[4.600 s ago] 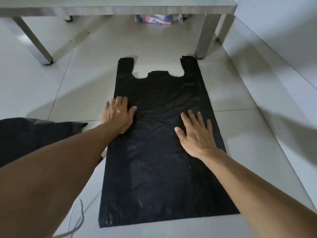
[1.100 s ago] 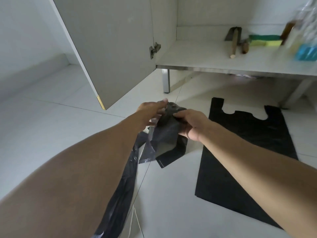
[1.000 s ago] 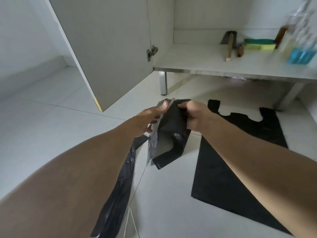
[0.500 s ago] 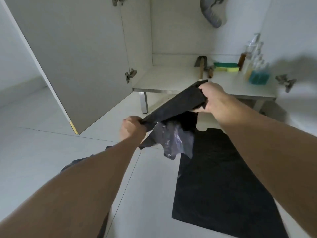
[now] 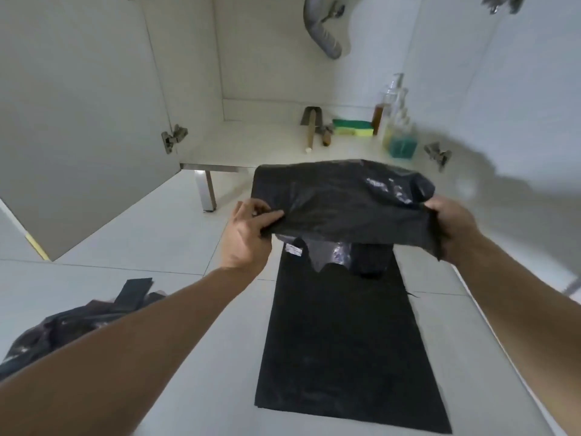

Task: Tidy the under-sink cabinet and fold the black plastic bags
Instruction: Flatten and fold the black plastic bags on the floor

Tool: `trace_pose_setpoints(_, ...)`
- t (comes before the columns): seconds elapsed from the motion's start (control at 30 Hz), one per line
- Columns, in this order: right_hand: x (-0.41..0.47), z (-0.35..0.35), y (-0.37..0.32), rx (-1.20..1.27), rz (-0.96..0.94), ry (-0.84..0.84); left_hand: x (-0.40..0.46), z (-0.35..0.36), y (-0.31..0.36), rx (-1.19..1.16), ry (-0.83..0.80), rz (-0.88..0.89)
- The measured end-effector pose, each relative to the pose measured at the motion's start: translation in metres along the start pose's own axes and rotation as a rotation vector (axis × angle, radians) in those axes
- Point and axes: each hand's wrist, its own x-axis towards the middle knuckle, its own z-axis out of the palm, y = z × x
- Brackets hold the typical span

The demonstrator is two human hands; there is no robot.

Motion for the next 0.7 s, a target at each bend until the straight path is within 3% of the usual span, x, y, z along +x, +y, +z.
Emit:
trace_pose_setpoints(0.17,-0.025,-0.035,0.064,-0.109,0.279,0.284,-0.066,0.019,-0.012,0.047,-0.328,-0.175)
trace_pose_setpoints(0.37,-0.021,-0.043,0.088,-0.246,0.449,0.386,-0.076,0.022,-0.01,0.18,-0.531,-0.458)
trace_pose_setpoints(0.5,-0.006,-0.021,0.052,-0.124,0.346,0.307,-0.033,0.022,0.008,0.067,-0.386,-0.7)
trace_pose_setpoints(0.6,0.004,0.005,0.009,-0.022,0.19,0.246,0.033,0.023,0.024,-0.342,-0.174,-0.979)
trace_pose_setpoints(0.63,0.004,0.015,-0.006,0.044,0.131,0.209,0.054,0.02,0.03,-0.47,-0.085,-0.984)
trace_pose_setpoints(0.7,-0.002,0.032,-0.035,0.15,0.009,0.158,0.083,0.006,0.042,-0.505,0.069,-0.818)
